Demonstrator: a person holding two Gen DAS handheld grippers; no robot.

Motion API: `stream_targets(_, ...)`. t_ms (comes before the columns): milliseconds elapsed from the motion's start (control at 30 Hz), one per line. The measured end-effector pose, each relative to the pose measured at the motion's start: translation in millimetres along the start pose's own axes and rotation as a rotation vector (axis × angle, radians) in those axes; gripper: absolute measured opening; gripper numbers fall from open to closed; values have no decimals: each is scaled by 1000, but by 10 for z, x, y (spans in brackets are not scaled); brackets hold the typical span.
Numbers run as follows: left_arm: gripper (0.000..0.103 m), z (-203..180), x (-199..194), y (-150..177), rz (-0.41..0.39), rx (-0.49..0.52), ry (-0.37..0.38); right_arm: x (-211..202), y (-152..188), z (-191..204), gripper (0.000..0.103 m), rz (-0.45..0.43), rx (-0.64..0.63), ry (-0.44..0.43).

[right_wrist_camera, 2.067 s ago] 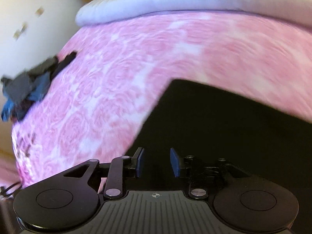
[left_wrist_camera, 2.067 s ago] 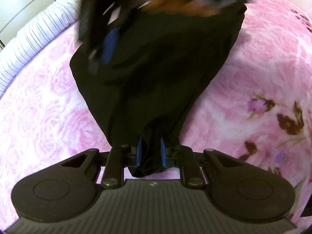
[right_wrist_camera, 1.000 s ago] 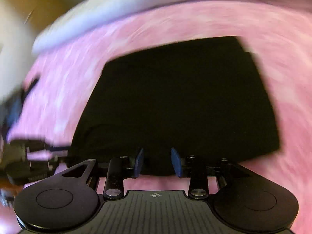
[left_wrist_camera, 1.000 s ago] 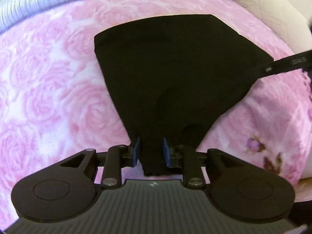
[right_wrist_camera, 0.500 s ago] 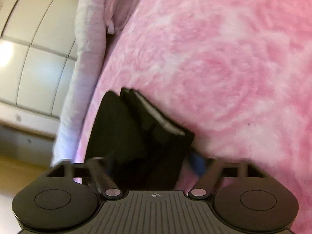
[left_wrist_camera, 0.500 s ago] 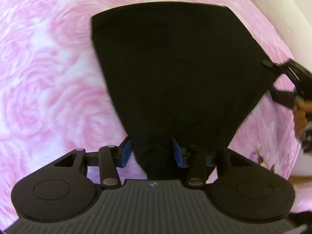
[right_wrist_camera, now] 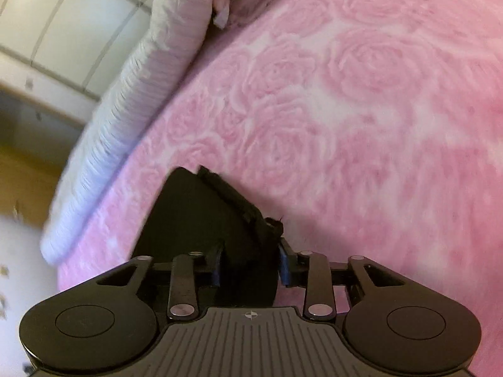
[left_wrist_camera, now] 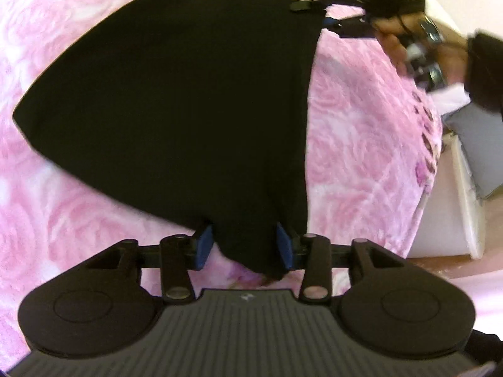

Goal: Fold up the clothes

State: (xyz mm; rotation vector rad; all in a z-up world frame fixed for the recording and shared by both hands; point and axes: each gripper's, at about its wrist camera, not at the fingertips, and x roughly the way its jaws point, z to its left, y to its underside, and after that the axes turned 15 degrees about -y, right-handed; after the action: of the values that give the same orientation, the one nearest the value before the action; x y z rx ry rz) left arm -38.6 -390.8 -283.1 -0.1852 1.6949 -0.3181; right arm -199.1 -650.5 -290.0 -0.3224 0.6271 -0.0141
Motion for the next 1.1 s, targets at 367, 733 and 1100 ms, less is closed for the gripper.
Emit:
stream_targets(367, 50, 398, -125, 371, -358, 1102, -526, 19, 1845, 1448, 62, 46, -564, 140)
stream_targets(733, 66, 1091, 493, 666, -708, 1886, -516, 1542, 3796, 2226, 64, 356, -1160, 523)
stream_targets(1100, 18, 881, 417, 431, -520, 1692, -501, 1520, 3590, 1975, 24, 399, -1254, 552)
